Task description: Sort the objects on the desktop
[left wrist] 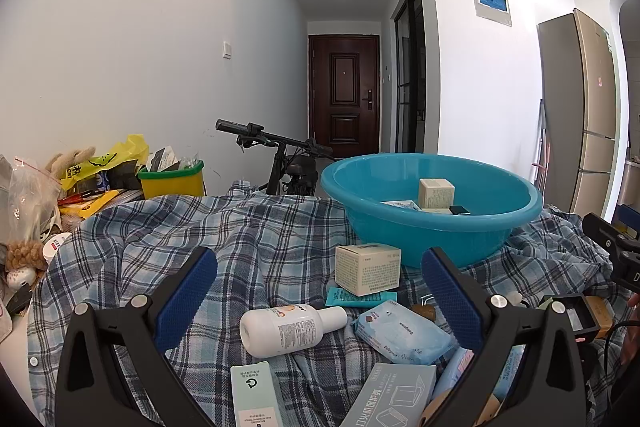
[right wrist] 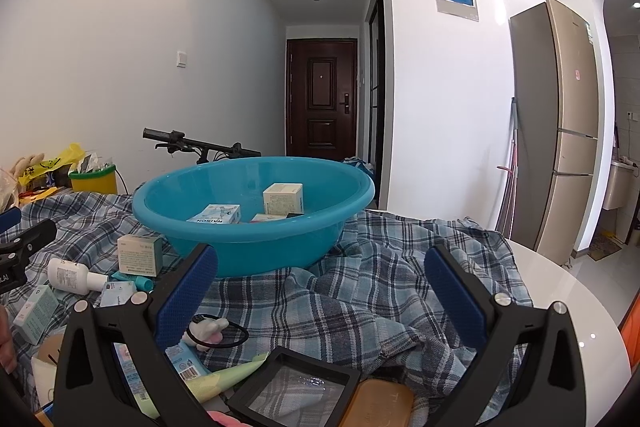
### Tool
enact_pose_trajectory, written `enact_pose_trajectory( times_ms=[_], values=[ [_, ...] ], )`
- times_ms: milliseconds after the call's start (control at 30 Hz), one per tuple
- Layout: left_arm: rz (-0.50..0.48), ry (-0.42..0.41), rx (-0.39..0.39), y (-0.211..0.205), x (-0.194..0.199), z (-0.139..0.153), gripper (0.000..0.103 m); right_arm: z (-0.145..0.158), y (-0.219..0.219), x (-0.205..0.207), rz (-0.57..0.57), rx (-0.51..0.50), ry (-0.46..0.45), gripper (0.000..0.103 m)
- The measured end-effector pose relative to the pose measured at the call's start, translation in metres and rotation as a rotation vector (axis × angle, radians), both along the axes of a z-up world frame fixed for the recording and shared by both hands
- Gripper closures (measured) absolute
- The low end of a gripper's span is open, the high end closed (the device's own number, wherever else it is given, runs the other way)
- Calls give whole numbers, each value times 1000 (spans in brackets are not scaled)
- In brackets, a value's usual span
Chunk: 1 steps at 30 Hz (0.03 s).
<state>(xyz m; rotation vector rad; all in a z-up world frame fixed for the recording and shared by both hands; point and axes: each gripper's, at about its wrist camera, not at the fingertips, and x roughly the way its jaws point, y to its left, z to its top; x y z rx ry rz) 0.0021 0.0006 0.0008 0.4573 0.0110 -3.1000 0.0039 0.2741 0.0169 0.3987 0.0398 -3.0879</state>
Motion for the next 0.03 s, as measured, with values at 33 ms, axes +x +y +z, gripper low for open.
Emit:
enact_pose_trajectory(
  times_ms=[33],
  values=[
    [0,0,0,0,0,0,0,0,0,0,-2,0,0,0]
  ],
)
